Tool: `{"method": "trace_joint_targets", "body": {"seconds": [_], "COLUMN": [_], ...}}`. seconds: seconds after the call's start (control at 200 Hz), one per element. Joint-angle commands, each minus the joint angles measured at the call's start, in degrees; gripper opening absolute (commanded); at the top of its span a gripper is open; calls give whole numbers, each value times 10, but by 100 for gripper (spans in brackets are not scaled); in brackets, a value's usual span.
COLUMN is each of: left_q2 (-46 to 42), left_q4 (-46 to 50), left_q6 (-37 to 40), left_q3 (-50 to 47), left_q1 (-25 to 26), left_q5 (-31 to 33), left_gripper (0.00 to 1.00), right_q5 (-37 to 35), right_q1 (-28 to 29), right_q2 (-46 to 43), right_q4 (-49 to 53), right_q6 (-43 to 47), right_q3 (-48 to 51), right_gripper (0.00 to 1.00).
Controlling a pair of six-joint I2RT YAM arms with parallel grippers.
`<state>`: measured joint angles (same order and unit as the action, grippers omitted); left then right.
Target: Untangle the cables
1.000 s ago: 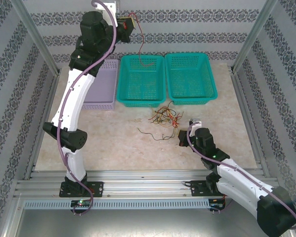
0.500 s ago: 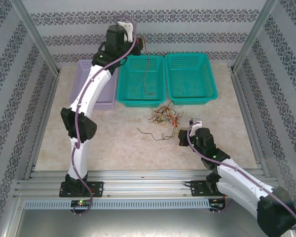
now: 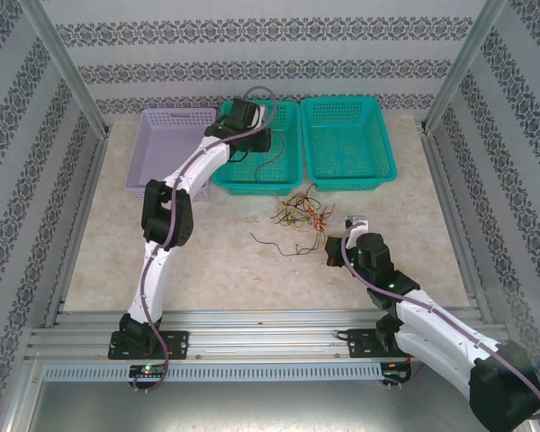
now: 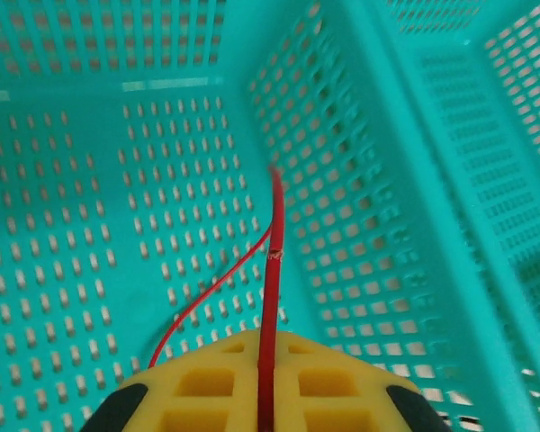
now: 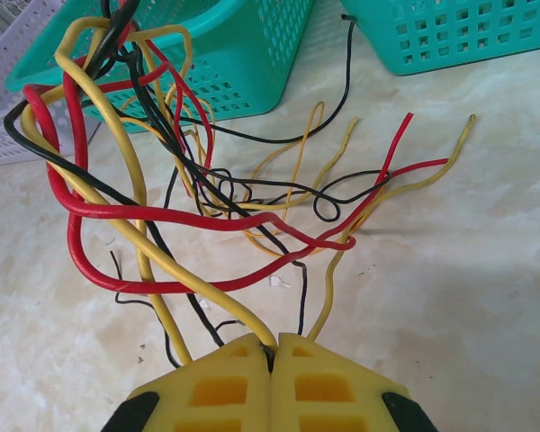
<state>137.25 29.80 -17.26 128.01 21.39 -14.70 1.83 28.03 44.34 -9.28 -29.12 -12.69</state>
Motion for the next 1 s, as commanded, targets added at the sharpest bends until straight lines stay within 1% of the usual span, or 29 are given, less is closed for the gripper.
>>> {"method": "trace_joint_targets", "body": {"seconds": [0.0, 0.005, 0.02, 0.105, 0.205, 0.295, 0.42, 0.485, 0.555, 0.714, 0.794, 0.844, 0.994], "left_q2": [-1, -1, -2, -12, -31, -50, -80, -94, -115, -196, -259, -302, -439], "left_q4": [13, 14, 16, 25, 39, 58, 84, 101, 108, 81, 47, 22, -107], "left_q6": [-11, -10, -10, -5, 1, 6, 3, 1, -2, -35, -54, -69, -163], "left_q3": [1, 1, 1, 1, 4, 10, 10, 10, -2, -86, -168, -238, -464], "left_q1": [2, 2, 2, 3, 3, 3, 2, 3, 3, 9, 25, 36, 62], "left_q5": [-13, -13, -14, -18, -18, -20, -23, -14, -19, -81, -102, -112, -171], "left_gripper": [25, 25, 29, 47, 62, 73, 83, 86, 88, 89, 89, 89, 88], "right_q5": [5, 5, 5, 5, 4, 2, 2, 2, 2, 15, 48, 64, 84], "right_q1": [7, 7, 7, 8, 8, 8, 9, 9, 9, 9, 9, 11, 16], "right_q2": [-6, -6, -7, -9, -10, -11, -10, -10, -12, -17, -17, -16, -34], "right_q4": [-7, -7, -8, -8, -7, -8, -9, -9, -9, -19, -32, -44, -37], "right_q6": [10, 10, 10, 10, 11, 11, 11, 12, 12, 18, 24, 21, 22], "right_q3": [-15, -15, -15, -15, -14, -14, -15, -13, -13, -11, -13, -12, -18], "right_gripper": [0, 0, 0, 0, 0, 0, 0, 0, 0, 0, 0, 0, 0]}}
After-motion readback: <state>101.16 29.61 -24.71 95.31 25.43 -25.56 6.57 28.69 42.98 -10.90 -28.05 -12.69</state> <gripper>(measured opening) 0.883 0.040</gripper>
